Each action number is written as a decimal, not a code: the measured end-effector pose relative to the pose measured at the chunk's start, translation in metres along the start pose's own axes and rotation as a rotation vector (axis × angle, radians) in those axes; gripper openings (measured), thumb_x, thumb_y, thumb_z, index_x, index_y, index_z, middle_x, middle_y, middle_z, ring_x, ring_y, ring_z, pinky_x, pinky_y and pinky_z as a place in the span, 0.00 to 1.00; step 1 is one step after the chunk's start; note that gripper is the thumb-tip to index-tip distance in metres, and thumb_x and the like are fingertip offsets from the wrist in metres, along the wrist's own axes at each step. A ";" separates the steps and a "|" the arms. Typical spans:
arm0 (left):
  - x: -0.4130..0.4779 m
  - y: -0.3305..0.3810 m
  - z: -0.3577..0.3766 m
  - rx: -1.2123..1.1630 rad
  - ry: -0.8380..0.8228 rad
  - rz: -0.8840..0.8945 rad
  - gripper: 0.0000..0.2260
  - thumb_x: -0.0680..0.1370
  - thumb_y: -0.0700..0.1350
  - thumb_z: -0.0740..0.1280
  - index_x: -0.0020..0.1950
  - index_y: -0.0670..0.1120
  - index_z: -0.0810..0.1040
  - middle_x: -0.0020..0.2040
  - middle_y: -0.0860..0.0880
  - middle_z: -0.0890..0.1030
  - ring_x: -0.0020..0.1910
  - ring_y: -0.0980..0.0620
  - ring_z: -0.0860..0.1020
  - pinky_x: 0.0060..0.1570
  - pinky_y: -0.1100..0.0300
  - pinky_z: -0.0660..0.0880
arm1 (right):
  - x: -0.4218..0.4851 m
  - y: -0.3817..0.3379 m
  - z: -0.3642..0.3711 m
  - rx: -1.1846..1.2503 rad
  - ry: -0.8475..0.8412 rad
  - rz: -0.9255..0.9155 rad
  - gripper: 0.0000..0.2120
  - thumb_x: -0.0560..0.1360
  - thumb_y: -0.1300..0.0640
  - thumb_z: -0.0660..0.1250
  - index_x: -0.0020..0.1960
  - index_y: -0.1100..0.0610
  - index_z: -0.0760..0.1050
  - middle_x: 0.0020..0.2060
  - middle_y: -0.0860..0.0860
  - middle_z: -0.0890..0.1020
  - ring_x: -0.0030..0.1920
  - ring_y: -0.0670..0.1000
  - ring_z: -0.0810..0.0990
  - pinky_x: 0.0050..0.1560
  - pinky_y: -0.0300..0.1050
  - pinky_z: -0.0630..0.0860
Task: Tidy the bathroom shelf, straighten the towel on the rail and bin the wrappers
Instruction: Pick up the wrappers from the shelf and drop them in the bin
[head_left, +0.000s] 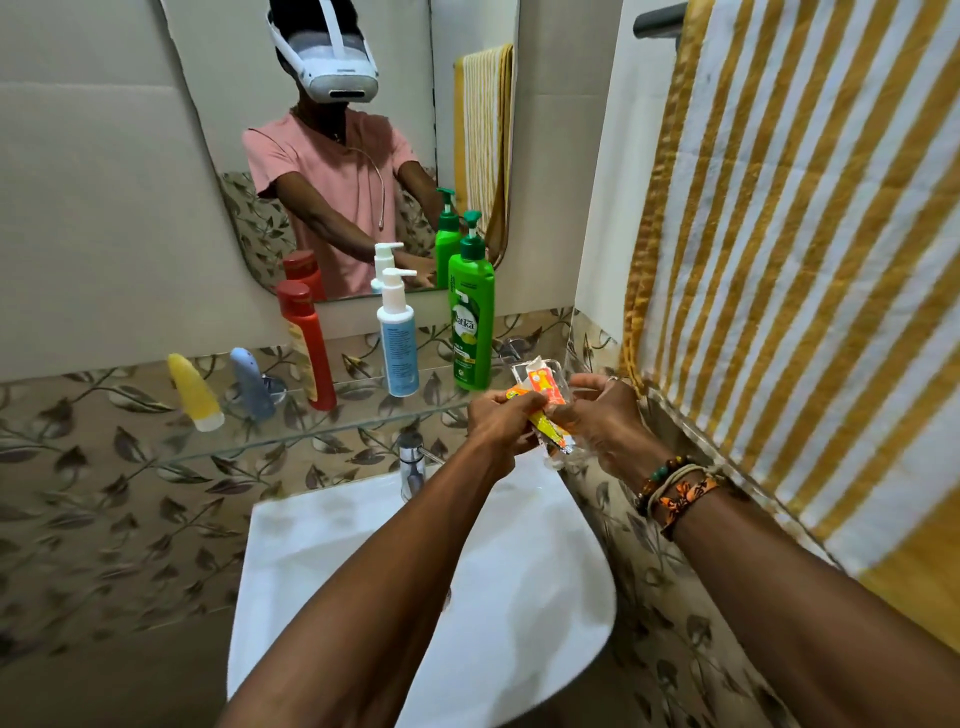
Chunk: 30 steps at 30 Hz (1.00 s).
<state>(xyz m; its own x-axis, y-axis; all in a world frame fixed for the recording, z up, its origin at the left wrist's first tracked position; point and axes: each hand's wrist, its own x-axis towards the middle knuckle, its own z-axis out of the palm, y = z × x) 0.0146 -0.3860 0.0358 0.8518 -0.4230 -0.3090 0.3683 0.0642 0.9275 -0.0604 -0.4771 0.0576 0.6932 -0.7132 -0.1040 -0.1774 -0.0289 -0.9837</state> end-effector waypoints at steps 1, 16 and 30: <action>-0.005 -0.003 -0.005 -0.003 -0.006 -0.007 0.11 0.73 0.37 0.74 0.53 0.38 0.77 0.43 0.39 0.84 0.35 0.47 0.84 0.35 0.54 0.83 | -0.006 0.003 0.001 0.005 0.001 0.010 0.20 0.65 0.68 0.79 0.49 0.54 0.73 0.47 0.55 0.82 0.50 0.57 0.84 0.53 0.57 0.82; -0.063 -0.004 -0.040 -0.024 -0.041 0.033 0.14 0.74 0.35 0.73 0.58 0.36 0.76 0.51 0.36 0.84 0.43 0.43 0.84 0.43 0.49 0.83 | -0.073 0.004 0.009 0.058 -0.060 0.008 0.28 0.65 0.66 0.79 0.63 0.62 0.74 0.53 0.60 0.82 0.51 0.60 0.83 0.53 0.59 0.82; -0.100 -0.018 -0.119 -0.008 0.157 0.116 0.08 0.73 0.42 0.75 0.49 0.43 0.80 0.49 0.40 0.86 0.46 0.44 0.83 0.54 0.48 0.80 | -0.126 0.013 0.062 0.022 -0.250 -0.059 0.22 0.70 0.69 0.74 0.61 0.61 0.73 0.47 0.54 0.83 0.46 0.53 0.84 0.41 0.46 0.82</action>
<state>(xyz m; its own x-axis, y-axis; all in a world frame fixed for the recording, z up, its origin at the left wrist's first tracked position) -0.0327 -0.2375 0.0249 0.9362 -0.2658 -0.2298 0.2667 0.1118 0.9573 -0.1062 -0.3441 0.0486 0.8534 -0.5156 -0.0765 -0.1182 -0.0485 -0.9918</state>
